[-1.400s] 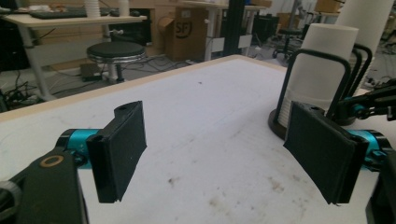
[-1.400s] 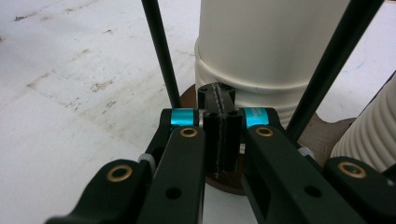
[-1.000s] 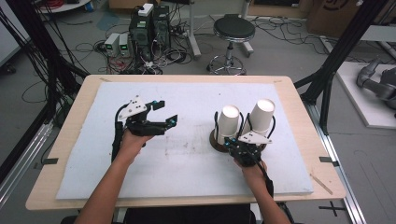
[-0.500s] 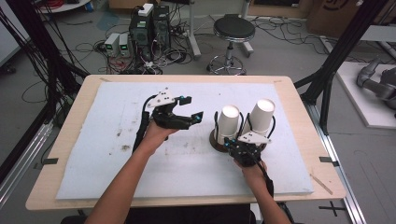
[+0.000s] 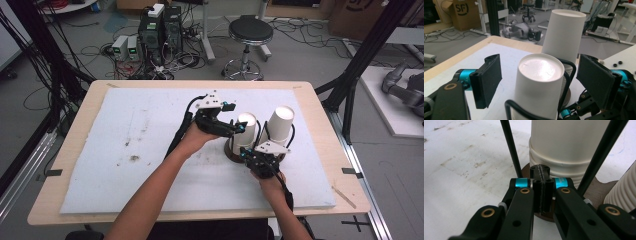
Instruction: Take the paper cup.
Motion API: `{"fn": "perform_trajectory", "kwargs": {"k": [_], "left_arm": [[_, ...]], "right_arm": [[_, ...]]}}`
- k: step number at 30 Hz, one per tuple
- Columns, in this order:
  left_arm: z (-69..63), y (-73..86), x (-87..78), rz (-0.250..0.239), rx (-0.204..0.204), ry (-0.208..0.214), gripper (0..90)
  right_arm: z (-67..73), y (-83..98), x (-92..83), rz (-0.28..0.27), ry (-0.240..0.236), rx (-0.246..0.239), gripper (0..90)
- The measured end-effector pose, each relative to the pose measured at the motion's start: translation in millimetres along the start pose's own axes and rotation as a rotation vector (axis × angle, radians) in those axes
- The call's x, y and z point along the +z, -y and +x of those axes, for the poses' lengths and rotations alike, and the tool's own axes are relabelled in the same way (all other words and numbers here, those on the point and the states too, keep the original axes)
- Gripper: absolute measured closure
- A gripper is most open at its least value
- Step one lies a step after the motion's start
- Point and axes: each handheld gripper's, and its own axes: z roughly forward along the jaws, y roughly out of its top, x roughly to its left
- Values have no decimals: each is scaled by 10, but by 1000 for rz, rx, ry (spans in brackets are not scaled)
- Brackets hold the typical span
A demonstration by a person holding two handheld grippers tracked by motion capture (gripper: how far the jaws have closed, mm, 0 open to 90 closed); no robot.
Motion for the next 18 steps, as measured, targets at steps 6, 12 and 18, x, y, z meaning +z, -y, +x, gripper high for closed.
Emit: {"fn": "perform_trajectory", "kwargs": {"k": [6,12,18], "left_arm": [[-14,59,182,68,8,-10,199],[-5,118,265,109,7,-17,252],[-8,113,266,111,18,-7,319]], "right_arm": [[0,0,1,-1,-1,2,900],[-2,0,-2,3,-4,3,900],[-6,0,0,0,-6,0,900]]}}
